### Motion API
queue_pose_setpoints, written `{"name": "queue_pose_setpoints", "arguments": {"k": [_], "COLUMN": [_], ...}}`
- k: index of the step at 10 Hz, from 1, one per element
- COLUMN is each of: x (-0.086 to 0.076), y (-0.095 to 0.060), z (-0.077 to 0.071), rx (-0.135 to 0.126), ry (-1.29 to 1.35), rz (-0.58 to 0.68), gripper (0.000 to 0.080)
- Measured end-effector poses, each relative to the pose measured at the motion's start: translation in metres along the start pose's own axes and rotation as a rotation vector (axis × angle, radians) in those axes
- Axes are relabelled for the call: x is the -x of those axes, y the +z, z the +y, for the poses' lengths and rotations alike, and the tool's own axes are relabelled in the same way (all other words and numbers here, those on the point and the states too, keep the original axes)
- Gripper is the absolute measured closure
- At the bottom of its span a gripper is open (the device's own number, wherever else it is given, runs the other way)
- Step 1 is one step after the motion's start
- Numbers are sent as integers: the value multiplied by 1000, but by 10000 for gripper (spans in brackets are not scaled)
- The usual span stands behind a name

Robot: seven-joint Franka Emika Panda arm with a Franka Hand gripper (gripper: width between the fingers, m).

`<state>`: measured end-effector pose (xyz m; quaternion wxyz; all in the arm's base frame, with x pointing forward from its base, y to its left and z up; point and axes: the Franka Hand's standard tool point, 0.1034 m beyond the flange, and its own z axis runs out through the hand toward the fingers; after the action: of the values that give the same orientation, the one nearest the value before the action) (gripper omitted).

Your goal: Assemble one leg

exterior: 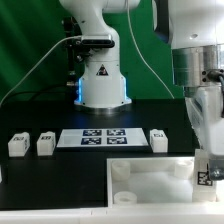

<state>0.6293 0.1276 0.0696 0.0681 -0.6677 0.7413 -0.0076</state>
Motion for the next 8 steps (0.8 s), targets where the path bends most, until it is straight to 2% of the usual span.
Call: {"name": "queue_pose_setpoints", "arguments": {"k": [1, 4, 8], "x": [4, 13, 7], "y": [2, 1, 1], "z": [3, 5, 3], "rx": [4, 25, 34], "ry": [-136, -663, -1082], "rz": [5, 32, 34], "gripper": [173, 155, 150]}}
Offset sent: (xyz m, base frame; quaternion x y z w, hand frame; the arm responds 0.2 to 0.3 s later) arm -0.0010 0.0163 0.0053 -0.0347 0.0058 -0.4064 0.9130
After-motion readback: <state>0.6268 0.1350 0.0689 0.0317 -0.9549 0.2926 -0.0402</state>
